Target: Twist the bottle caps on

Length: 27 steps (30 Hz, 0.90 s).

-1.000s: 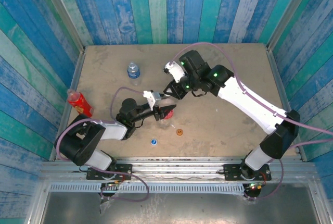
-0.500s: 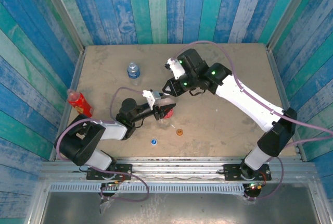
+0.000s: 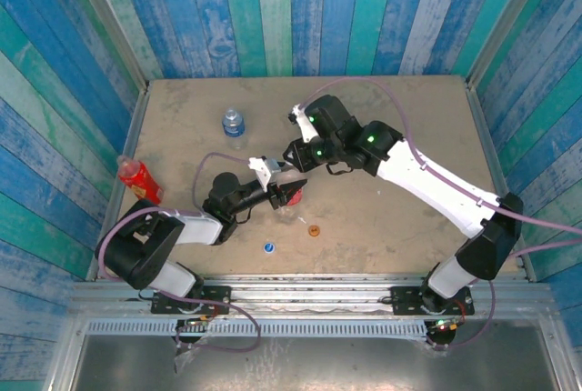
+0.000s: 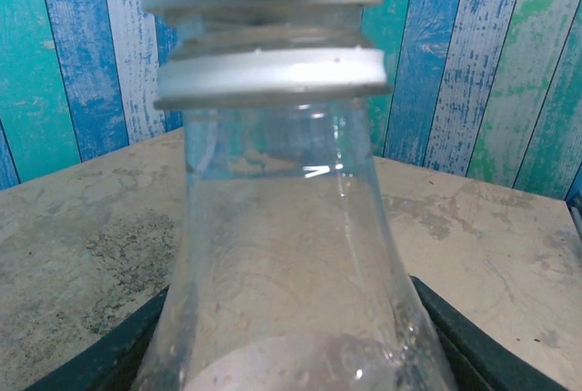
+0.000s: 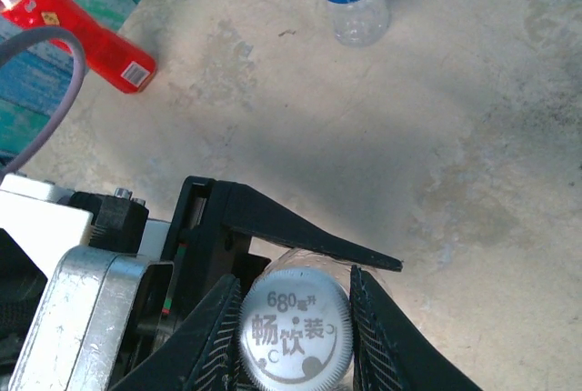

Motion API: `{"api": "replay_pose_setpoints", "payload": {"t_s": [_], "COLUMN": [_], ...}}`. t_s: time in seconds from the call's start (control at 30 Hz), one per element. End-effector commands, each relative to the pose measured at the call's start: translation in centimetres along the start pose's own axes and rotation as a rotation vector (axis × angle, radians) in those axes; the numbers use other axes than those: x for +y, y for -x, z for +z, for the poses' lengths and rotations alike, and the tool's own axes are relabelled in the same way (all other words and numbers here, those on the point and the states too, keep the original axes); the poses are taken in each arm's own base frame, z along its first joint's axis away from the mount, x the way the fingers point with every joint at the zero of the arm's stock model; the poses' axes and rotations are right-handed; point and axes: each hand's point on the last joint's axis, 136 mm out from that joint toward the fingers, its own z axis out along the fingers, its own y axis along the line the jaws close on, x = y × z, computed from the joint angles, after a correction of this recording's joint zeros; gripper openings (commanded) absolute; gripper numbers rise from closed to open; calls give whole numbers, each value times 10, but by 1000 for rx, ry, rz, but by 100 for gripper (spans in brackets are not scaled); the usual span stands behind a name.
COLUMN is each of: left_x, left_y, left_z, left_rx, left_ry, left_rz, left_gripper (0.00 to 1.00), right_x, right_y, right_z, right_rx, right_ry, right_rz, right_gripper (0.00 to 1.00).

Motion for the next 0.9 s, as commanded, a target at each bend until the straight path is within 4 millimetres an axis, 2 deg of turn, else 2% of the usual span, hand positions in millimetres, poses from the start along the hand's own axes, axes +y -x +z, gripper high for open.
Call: {"api": "replay_pose_setpoints", "payload": {"t_s": [0.0, 0.13, 0.2, 0.27, 0.43, 0.57, 0.73, 0.87], "left_x": [5, -3, -2, 0, 2, 5, 8, 8], "left_y": [19, 18, 17, 15, 11, 10, 8, 6], "left_z": [-4, -2, -2, -2, -1, -1, -2, -3], "left_rx": [-49, -24, -17, -11, 0, 3, 12, 14], "left_ry": [24, -29, -23, -16, -6, 11, 32, 35], "left_rz": [56, 47, 46, 45, 51, 61, 67, 69], "left_gripper": [55, 55, 56, 55, 56, 55, 55, 56], "right_x": [3, -16, -16, -15, -14, -6, -12, -11], "right_y": [-40, -28, -17, -9, 0, 6, 6, 2], "right_z": [-4, -13, -21, -27, -38, -36, -23, -14], "right_rx": [170, 179, 151, 122, 76, 56, 105, 141], "right_ry": [56, 34, 23, 11, -95, -128, -196, -192], "right_rz": [-101, -107, -121, -132, -198, -187, -74, -45], "right_gripper": [35, 43, 47, 56, 68, 71, 71, 64]}}
